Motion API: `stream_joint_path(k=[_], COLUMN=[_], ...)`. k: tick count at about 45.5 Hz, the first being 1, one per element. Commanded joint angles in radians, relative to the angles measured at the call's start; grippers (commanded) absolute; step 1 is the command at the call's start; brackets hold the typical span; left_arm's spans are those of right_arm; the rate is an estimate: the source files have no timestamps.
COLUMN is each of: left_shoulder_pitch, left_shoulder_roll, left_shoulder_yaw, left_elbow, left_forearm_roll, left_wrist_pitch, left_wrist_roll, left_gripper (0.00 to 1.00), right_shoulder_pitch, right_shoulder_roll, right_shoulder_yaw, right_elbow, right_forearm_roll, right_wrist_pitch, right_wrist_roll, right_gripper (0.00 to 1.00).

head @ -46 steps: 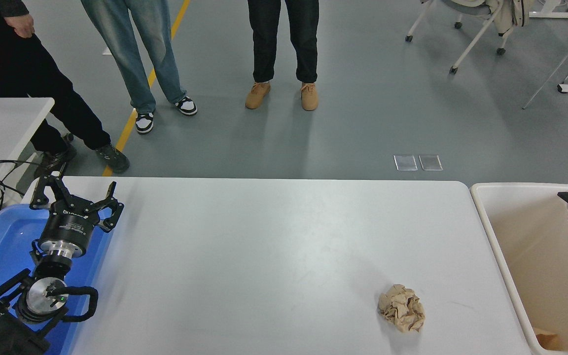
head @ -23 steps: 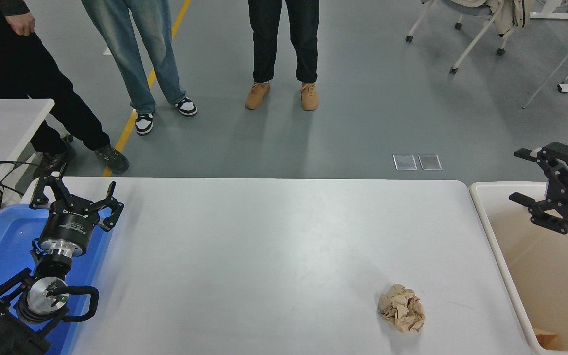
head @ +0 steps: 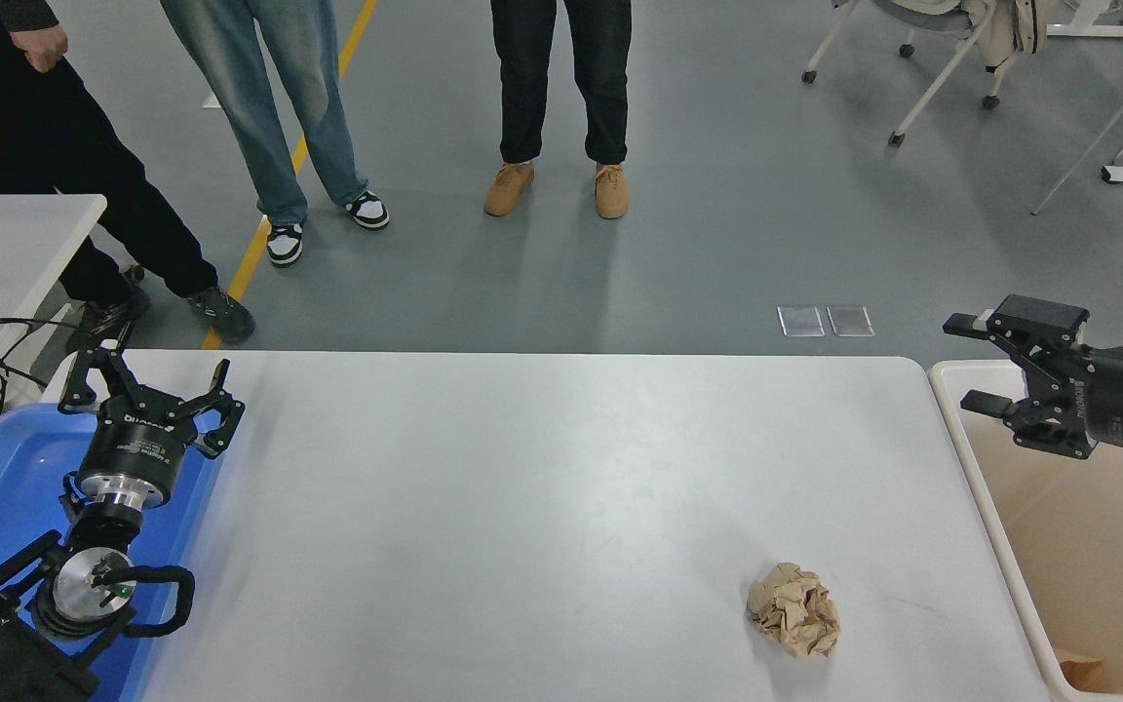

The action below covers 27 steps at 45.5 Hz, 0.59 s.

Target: Clean the table surface

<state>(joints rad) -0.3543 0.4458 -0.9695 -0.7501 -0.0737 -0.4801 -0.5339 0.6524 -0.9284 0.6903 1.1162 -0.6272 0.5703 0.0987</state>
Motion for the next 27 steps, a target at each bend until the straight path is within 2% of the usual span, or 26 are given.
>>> stream_joint_path(k=[1,7,15,27], left_shoulder_pitch=[0.0,0.0,0.0,0.0], left_shoulder_roll=[0.001,-0.001,-0.001,-0.001], left_shoulder_yaw=[0.0,0.0,0.0,0.0], left_elbow=[0.0,0.0,0.0,0.0], left_forearm_roll=[0.0,0.0,0.0,0.0], left_wrist_pitch=[0.0,0.0,0.0,0.0], left_wrist_roll=[-0.001,-0.001,-0.001,-0.001], left_gripper=[0.99,0.99,0.99,0.99], right_shoulder_pitch=[-0.017,-0.036,-0.057,-0.086], right_shoulder_roll=[0.149,0.273,0.44,0.526], right_shoulder_yaw=[0.031,0.078,0.196,0.23], right_elbow=[-0.047,-0.071,-0.208,-0.338], right_forearm_roll=[0.158,0.175,0.175,0.181], right_wrist_pitch=[-0.052,-0.128,-0.184,-0.362], right_wrist_roll=[0.012,0.044,0.079,0.18], right_gripper=[0.99,0.99,0.99,0.99])
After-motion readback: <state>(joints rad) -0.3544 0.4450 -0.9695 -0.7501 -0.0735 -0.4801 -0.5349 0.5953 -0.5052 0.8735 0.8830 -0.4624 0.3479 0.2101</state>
